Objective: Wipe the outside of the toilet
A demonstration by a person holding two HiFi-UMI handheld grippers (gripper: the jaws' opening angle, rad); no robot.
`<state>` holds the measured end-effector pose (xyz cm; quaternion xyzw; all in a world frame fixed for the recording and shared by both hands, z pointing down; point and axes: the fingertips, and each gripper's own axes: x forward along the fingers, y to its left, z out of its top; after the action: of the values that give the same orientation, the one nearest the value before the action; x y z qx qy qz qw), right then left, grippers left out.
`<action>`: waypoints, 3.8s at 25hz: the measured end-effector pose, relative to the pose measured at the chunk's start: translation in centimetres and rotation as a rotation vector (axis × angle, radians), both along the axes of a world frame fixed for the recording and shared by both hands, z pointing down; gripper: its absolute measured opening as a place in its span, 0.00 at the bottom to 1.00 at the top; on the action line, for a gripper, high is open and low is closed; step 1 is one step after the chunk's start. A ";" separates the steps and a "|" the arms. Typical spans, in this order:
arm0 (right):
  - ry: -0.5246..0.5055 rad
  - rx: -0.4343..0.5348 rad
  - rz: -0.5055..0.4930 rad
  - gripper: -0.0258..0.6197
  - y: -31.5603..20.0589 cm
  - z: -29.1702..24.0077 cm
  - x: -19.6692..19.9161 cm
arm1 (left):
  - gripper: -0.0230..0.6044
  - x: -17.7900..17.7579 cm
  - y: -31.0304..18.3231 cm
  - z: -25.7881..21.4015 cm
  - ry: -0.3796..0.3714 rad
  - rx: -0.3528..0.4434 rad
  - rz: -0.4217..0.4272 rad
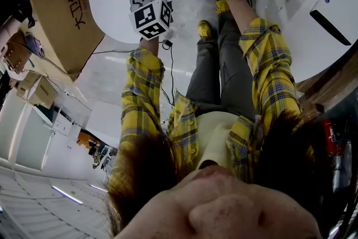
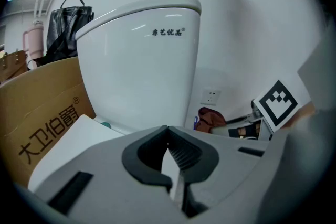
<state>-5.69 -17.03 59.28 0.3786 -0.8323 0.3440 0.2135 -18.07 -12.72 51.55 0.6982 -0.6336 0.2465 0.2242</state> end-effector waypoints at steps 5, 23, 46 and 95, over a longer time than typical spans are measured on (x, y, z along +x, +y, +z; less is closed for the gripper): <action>-0.008 0.007 0.039 0.23 0.9 0.1 0.8 | 0.05 -0.5 1.0 -0.2 0.003 0.028 -0.016; -0.036 0.050 0.046 0.23 2.2 4.1 -1.1 | 0.05 -3.2 2.4 1.5 -0.082 0.116 0.022; -0.068 0.124 -0.102 0.23 1.7 6.6 -4.5 | 0.05 -5.7 2.3 3.1 -0.192 0.136 0.083; -0.131 0.061 -0.344 0.23 22.9 8.2 -12.4 | 0.05 -8.9 14.0 4.5 -0.232 0.097 0.133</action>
<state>-18.14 5.86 67.46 0.2138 -0.9070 0.3010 0.2027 -26.93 1.30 56.09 0.7154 -0.6189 0.3090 0.0988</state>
